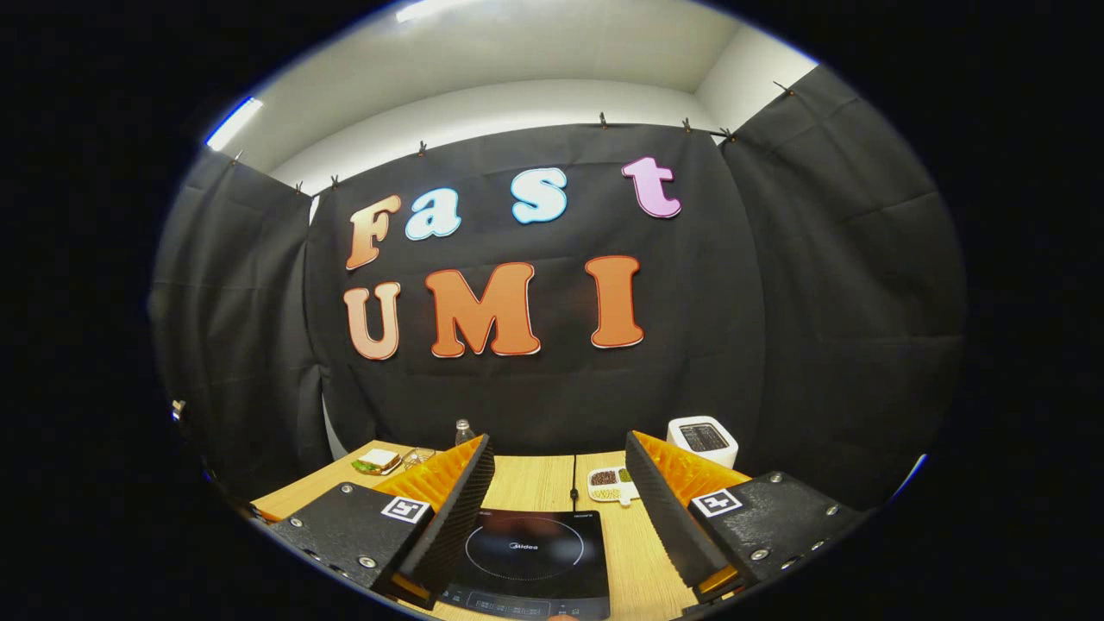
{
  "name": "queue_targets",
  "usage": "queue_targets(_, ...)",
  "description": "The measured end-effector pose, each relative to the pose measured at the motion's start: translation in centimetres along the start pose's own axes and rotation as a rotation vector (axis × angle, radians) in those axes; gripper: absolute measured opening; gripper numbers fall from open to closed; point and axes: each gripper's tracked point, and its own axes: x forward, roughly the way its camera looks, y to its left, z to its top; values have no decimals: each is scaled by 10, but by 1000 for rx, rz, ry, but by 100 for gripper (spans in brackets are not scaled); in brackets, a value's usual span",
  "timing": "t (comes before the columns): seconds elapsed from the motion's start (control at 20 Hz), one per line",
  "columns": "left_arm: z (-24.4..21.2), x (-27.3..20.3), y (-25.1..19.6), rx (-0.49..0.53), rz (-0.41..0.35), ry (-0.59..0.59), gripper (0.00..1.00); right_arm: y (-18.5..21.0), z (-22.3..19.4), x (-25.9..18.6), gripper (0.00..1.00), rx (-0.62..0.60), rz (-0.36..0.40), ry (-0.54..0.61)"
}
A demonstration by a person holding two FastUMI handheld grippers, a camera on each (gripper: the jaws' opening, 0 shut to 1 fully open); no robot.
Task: First push the handle of the pot to place it horizontally, then grasp the pot with both hands and set it on the induction cooktop.
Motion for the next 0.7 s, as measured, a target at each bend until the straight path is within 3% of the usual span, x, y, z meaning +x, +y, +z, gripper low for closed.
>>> queue_targets(0.7,-90,49,-35,-3,-91,246,2,-22,-24,11,95,20,-31,45)
